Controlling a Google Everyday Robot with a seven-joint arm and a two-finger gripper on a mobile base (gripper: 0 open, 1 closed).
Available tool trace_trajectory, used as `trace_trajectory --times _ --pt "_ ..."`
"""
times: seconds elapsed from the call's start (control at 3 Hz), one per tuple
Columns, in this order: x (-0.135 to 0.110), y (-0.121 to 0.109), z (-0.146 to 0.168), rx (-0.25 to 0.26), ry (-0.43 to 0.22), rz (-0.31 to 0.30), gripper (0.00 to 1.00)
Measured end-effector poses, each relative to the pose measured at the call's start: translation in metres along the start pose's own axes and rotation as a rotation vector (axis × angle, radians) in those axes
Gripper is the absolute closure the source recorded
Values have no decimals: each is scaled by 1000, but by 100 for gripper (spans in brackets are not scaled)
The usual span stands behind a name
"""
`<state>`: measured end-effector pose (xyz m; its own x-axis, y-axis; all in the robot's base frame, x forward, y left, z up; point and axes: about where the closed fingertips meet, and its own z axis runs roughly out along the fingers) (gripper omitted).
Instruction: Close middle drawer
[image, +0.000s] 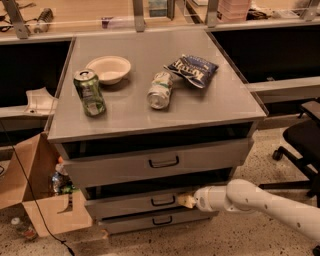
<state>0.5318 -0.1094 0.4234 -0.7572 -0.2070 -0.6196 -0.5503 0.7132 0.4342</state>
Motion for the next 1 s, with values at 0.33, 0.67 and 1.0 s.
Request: trace_trajectory --times 0.33,0.67,1.0 --pt "0 0 0 0 0 0 6" --pt "0 0 0 0 0 0 0" --pt "0 0 0 0 0 0 0"
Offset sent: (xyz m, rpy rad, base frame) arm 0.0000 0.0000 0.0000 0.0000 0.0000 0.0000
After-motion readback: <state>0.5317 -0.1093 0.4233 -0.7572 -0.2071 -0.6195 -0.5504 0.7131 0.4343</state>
